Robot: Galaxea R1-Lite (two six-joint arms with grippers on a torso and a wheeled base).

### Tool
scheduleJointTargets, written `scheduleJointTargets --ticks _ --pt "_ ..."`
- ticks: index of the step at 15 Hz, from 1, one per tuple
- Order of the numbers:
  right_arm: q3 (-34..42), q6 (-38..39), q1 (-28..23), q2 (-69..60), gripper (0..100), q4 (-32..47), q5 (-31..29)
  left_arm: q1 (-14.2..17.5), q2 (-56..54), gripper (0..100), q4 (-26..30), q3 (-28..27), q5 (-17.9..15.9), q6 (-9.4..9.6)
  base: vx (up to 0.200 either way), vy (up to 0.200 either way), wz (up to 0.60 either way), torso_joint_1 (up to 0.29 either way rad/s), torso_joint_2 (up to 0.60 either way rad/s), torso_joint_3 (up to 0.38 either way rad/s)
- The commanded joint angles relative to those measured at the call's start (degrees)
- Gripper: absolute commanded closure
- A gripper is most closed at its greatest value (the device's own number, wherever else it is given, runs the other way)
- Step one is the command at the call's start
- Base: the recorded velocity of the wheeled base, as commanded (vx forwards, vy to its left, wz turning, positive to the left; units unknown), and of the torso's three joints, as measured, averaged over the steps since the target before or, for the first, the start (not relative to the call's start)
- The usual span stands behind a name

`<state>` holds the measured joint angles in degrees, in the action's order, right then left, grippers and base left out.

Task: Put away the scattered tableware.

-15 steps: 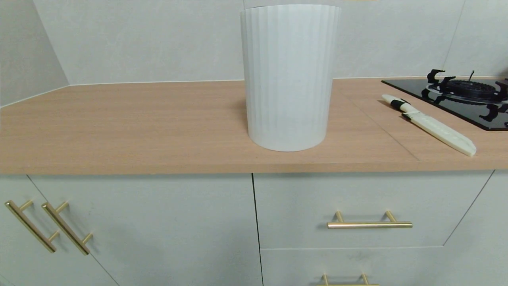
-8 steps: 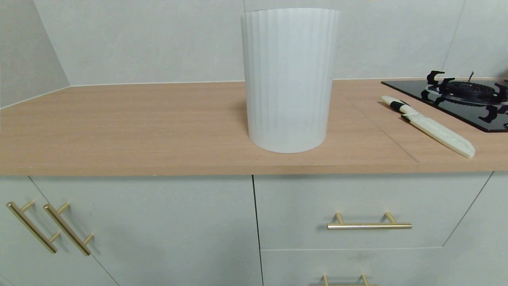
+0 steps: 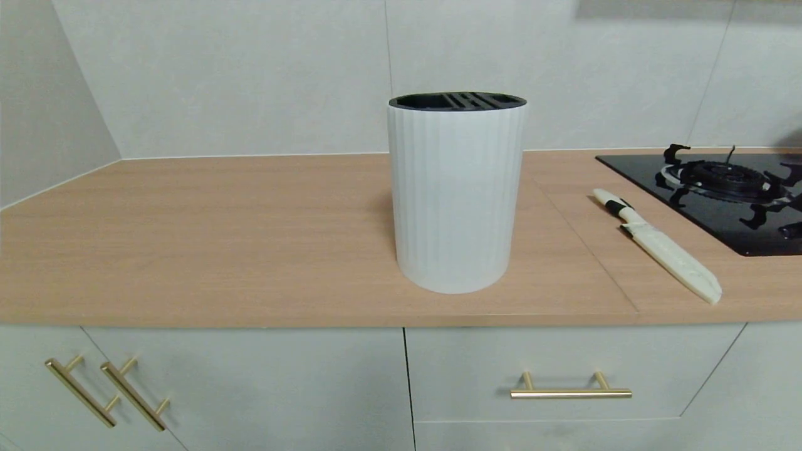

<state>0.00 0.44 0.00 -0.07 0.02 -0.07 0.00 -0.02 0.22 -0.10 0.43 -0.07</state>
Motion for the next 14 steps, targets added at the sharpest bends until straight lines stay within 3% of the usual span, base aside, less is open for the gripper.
scheduleJointTargets --ticks 1,14 --pt "0.0 0.0 0.0 0.07 0 -0.02 -0.01 0.0 0.02 0 -0.04 0.01 0.01 -0.01 0.0 0.0 0.0 0.154 -0.48 -0.31" --pt "0.0 0.0 0.0 0.07 0 -0.02 -0.01 0.0 0.02 0 0.04 0.01 0.01 -0.01 0.0 0.0 0.0 0.194 -0.48 -0.291"
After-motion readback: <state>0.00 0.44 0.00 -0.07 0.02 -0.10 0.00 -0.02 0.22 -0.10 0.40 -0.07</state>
